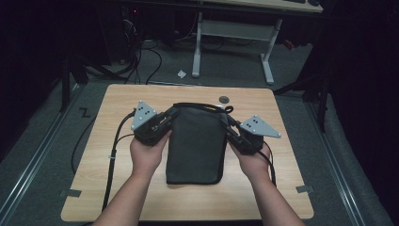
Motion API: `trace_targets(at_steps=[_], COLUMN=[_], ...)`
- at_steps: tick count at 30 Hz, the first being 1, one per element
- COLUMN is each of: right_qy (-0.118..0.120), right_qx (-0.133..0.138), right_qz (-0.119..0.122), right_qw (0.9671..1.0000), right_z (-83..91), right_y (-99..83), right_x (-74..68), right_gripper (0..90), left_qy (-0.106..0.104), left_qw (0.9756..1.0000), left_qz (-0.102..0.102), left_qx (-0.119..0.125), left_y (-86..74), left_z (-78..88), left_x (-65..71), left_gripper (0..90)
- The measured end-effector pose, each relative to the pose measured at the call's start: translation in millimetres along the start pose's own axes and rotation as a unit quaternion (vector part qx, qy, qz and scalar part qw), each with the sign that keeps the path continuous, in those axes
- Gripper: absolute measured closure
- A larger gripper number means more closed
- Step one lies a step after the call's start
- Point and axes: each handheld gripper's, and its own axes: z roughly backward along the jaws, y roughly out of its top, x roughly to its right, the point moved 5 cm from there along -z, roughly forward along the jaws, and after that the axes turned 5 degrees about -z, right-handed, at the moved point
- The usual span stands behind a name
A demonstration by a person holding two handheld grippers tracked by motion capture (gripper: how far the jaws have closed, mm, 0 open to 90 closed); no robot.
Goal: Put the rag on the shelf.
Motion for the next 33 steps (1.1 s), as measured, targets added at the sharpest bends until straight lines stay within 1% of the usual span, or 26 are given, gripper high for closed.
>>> trace_targets(at_steps=[3,7,11,18,23,28,33], right_qy=[-0.004,-0.008,-0.013,-0.014,-0.013,-0.012,-0.019], right_qx=[0.007,0.016,0.022,0.032,0.035,0.026,0.017], right_qz=[0.008,0.01,0.015,0.014,0.008,0.003,0.001], right_qw=[0.9999,0.9998,0.9996,0.9993,0.9993,0.9996,0.9997], right_z=[-0.7,-3.2,-6.9,-12.2,-17.8,-31.5,-49.5], right_y=[8.5,18.9,29.0,45.3,49.3,50.5,54.0], right_x=[0.4,2.1,3.9,8.7,10.0,16.7,26.5], right_gripper=[77.6,77.6,77.6,77.6,77.6,77.6,77.7], left_qy=[0.001,0.003,0.005,0.008,0.009,0.008,0.011], left_qw=[1.0,0.9998,0.9997,0.9993,0.9992,0.9996,0.9998], left_qz=[-0.006,-0.013,-0.015,-0.021,-0.02,-0.013,-0.006], left_qx=[0.005,0.014,0.019,0.028,0.033,0.022,0.017], left_y=[6.2,15.6,23.4,34.1,37.3,35.9,36.9], left_z=[-1.5,-3.9,-6.4,-11.1,-15.3,-28.5,-46.9], left_x=[-2.4,-6.6,-10.4,-17.7,-23.9,-36.1,-49.4], left_gripper=[84.2,84.3,84.3,84.2,84.1,84.2,84.2])
